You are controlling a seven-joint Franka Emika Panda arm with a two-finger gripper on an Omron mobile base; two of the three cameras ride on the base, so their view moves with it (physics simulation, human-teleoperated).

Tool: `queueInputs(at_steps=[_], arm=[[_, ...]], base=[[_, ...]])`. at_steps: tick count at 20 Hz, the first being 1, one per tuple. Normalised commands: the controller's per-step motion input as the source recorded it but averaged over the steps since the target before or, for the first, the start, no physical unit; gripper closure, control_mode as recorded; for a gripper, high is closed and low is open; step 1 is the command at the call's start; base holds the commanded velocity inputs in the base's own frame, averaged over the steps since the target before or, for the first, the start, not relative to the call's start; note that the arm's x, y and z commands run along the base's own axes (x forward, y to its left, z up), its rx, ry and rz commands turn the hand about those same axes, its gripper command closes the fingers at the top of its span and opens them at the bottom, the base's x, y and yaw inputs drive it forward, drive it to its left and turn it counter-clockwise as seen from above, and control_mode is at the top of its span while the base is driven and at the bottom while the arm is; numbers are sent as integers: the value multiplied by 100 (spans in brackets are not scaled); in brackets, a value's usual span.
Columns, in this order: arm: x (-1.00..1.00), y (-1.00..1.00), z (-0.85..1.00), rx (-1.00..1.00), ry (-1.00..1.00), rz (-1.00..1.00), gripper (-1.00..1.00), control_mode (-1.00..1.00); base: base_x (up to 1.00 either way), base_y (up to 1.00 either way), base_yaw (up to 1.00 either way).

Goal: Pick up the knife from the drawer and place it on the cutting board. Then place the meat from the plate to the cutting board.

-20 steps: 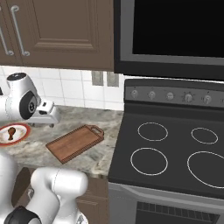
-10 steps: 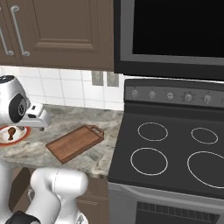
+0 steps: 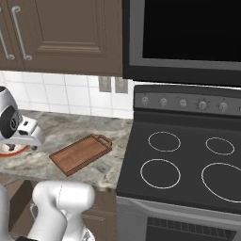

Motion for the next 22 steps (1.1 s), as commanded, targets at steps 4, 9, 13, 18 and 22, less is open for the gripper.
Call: queueInputs(at_steps=[4, 9, 13, 18, 22], arm=[[-47, 24, -21, 4, 5, 0, -100, -100], [-43, 32, -27, 4, 6, 0, -100, -100], [-19, 32, -24, 5, 5, 0, -100, -100], [-14, 2, -15, 1, 5, 2, -100, -100], [0, 33, -22, 0, 8, 0, -100, -100]], base=[[0, 0, 0], [0, 0, 0], [0, 0, 0], [0, 0, 0], [0, 0, 0]])
